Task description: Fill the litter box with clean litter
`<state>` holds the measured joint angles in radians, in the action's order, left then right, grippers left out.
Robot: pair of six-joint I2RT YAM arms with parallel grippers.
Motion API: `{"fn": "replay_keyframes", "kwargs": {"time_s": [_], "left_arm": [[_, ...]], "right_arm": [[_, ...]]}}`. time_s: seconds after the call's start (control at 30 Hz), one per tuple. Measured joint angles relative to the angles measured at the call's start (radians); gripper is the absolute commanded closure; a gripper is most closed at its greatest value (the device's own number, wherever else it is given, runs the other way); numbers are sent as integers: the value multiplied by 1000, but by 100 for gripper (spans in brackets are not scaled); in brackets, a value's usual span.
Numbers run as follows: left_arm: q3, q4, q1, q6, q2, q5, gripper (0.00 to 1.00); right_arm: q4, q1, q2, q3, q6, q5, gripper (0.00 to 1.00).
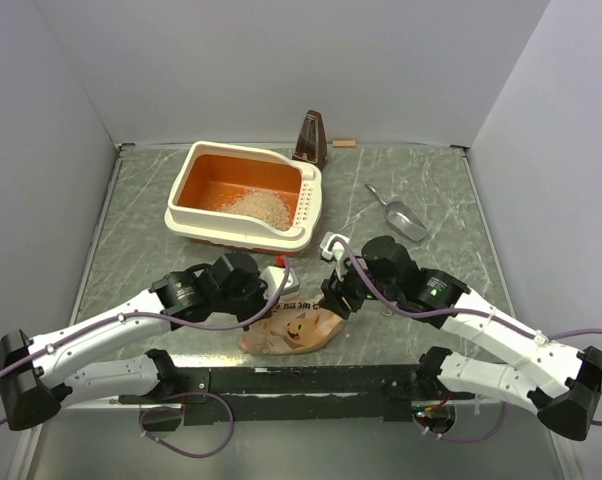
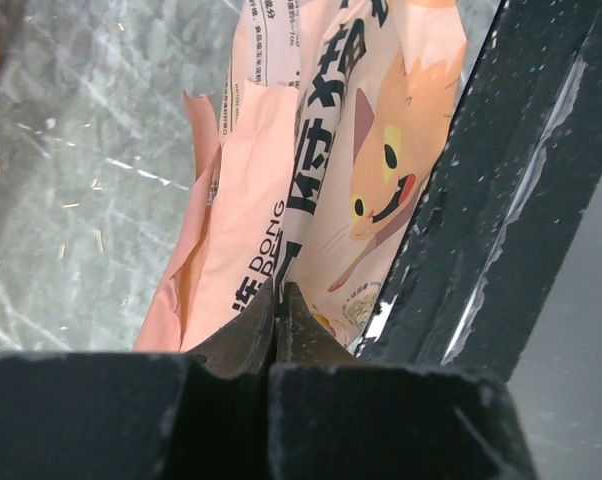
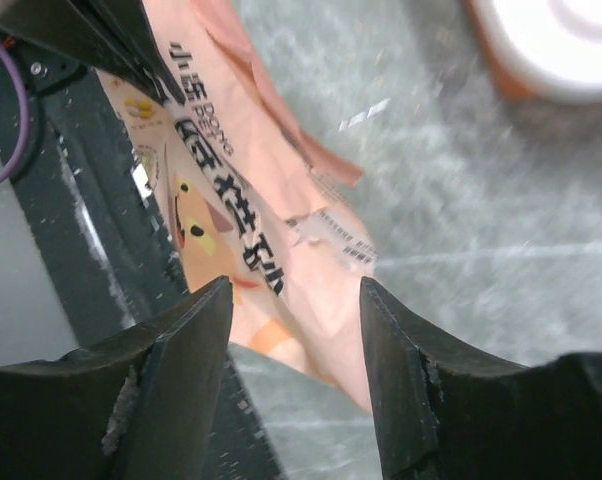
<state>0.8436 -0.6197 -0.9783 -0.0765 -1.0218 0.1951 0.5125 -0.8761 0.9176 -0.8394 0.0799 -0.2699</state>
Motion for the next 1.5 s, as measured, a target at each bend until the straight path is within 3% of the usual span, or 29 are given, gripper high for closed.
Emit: {"fn": "replay_keyframes", "kwargs": {"time_s": [0.27,0.43,0.67,1.2,1.5], "left_arm": [[-92,2,0,-13,175,-28,99],[-130,0,0,-6,284,-29,99],[-140,1,-3,10,307,-33,99],[-160,9,-14,33,331,-55,99],[-161,10,-15,37,326,-68,99]], "right_arm": [[26,0,93,-107,246,-80,37],[74,2,78,-100,393,-153,36],[48,4,21,-26,514,-201,34],[-58,13,204,-11,636,-260,34],[-48,13,225,21,623,-299,42]]}}
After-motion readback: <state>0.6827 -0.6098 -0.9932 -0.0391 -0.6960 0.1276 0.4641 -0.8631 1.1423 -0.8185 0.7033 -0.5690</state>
